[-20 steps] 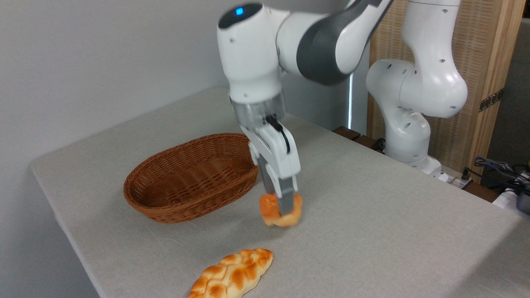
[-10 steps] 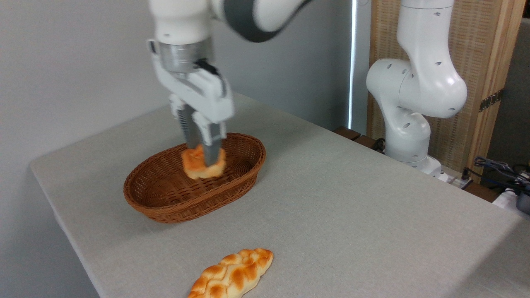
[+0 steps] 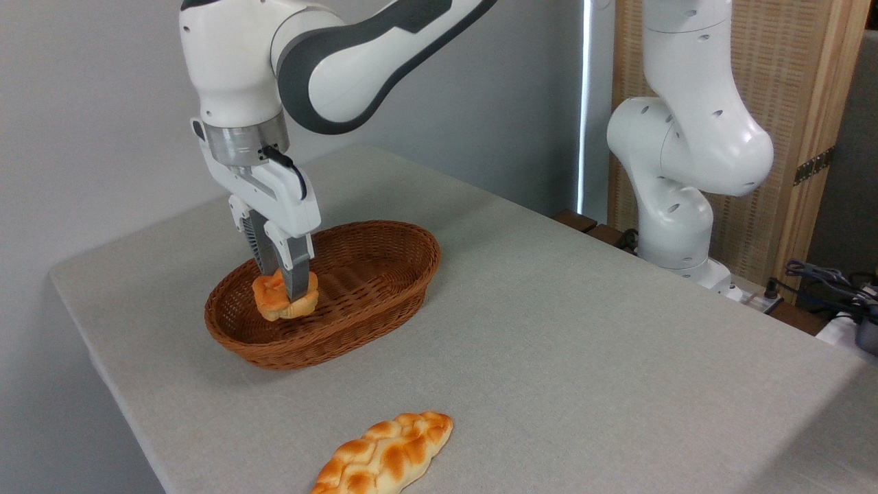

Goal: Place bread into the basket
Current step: 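Lower the bun into the basket, then open the gripper to release the bun and raise it away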

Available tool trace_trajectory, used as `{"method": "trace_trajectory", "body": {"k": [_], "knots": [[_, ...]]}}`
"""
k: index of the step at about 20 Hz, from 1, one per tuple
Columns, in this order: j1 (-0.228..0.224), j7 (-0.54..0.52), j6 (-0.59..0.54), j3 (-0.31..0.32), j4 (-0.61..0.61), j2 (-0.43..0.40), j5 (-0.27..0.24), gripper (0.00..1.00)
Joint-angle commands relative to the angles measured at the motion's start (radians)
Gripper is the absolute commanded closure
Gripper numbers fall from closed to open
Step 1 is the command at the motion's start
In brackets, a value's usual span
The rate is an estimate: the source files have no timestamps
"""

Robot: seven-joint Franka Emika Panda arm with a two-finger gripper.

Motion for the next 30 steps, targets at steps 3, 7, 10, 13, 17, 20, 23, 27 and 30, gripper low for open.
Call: {"method": "trace_trajectory", "body": {"k": [3,7,10,13,17,20,23,27,30], "knots": [[0.003,-0.015,0.014,-0.004,0.016,0.015,0.014,0.0],[0.003,-0.013,0.014,-0.004,0.016,0.015,0.014,0.0],[0.003,-0.013,0.013,-0.004,0.016,0.015,0.014,0.0],[0.005,-0.01,0.008,0.003,0.021,0.003,0.014,0.0],[0.021,0.004,-0.053,0.038,0.028,-0.063,0.015,0.0],[0.021,0.127,-0.194,0.107,0.122,-0.071,0.002,0.0],[0.021,0.249,-0.308,0.19,0.188,-0.072,-0.011,0.0],[0.023,0.353,-0.403,0.255,0.242,-0.076,-0.015,0.0],[0.023,0.369,-0.421,0.264,0.248,-0.088,-0.009,0.0]]}}
